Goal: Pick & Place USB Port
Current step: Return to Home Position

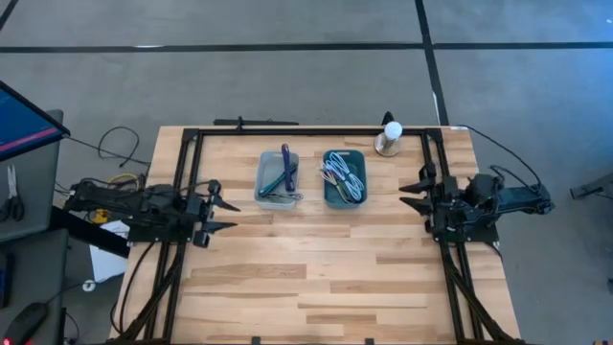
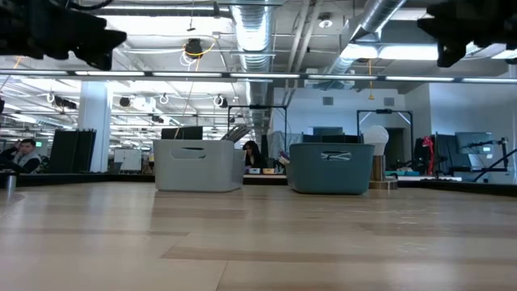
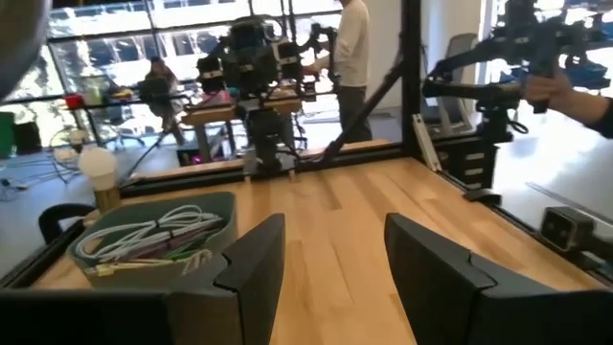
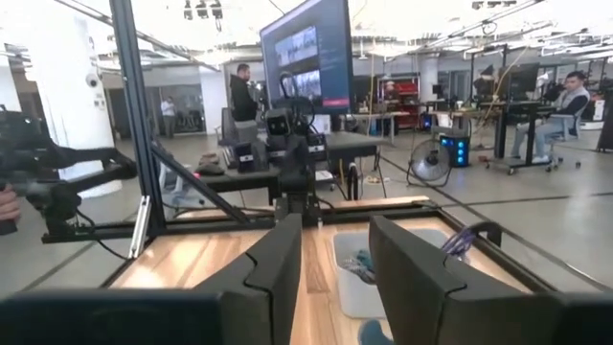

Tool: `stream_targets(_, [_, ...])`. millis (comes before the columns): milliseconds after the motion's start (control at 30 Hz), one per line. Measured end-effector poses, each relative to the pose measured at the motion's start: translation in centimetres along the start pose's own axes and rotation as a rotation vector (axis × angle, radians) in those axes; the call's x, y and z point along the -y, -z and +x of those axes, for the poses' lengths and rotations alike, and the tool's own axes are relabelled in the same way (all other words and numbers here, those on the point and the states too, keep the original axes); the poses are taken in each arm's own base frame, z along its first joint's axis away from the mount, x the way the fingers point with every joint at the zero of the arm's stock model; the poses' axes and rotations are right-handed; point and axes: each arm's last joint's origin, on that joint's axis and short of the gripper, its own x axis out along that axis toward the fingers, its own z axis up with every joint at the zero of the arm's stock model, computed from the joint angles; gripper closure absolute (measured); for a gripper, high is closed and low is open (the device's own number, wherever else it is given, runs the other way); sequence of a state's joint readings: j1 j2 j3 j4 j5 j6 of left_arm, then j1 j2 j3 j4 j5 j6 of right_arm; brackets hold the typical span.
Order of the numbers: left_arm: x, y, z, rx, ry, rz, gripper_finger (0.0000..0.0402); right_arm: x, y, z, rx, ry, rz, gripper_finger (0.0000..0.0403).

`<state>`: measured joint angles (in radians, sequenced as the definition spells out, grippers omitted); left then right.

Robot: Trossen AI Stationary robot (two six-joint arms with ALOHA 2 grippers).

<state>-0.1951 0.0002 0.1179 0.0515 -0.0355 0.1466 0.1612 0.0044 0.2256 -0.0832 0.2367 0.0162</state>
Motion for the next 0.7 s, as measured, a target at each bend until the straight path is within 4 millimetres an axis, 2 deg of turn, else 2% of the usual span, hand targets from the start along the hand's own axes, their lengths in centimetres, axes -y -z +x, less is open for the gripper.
stream_targets(467, [0.4, 3.1, 0.4, -0.029, -0.021, -0.020, 0.0220, -0.1, 4.1, 0.9, -0.013, 0.037, -0.030, 0.0285])
stream_targets(700, [0.4, 3.0, 0.4, -0.025, -0.021, -0.021, 0.0220, 0.0, 5.6, 1.1, -0.027, 0.076, -0.022, 0.0285])
